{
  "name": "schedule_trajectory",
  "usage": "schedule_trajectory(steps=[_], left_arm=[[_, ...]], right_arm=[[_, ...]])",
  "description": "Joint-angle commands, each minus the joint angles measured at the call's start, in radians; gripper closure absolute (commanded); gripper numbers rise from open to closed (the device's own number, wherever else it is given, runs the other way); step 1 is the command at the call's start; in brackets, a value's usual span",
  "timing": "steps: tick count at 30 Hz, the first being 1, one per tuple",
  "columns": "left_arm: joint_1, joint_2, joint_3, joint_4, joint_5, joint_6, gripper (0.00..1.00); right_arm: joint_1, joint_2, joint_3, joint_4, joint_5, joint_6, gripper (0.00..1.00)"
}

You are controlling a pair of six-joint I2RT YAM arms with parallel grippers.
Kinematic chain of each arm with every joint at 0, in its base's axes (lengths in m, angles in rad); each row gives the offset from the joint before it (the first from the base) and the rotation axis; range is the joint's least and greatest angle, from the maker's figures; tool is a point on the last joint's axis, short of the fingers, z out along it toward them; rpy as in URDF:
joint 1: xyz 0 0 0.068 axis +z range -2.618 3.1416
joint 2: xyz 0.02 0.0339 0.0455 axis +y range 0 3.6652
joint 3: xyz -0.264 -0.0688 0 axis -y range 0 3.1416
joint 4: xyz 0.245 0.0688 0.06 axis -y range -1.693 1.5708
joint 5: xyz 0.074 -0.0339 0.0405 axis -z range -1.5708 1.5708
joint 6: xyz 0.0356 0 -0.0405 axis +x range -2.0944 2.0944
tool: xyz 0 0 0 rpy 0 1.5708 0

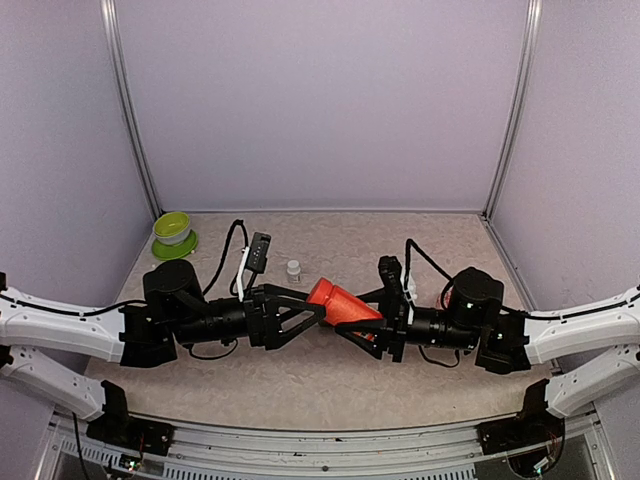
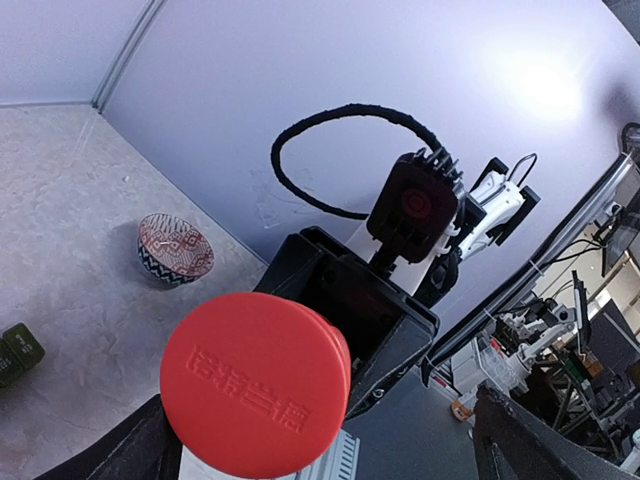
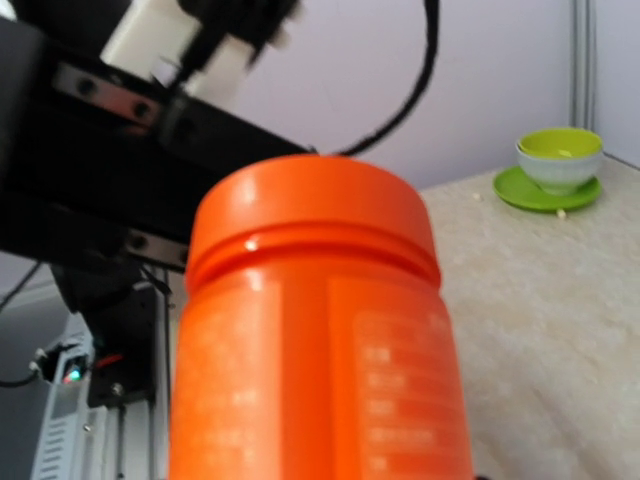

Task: Sort the pills into containers
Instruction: Screw the lid of the pill bottle onto the pill bottle.

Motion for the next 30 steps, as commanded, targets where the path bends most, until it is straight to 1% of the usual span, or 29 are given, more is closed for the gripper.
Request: schedule_trajectory(steps=[1,9,24,30], left_arm=[[-0.005,0.014,0.035,0.009,-0.022,0.001,0.01],[-0.007,0.039,0.039,0.033,-0.001,-0.01,0.01],[-0.008,0.039,0.045,0.051,0.019,-0.01,0.01],[-0.008,0.003,0.032,0.046,-0.011,0.003,0.01]], right_arm=[[0.007,0.018,0.034,-0.001,0.043,-0.007,0.75],[0.01,0.085,0.046,0.013,0.019,-0.011,0.75],[0.054,0.197,0.069,0.05,0.0,-0.006,0.75],[0.059,0.203,0.068,0.069,-0.023,-0.003,0.76]])
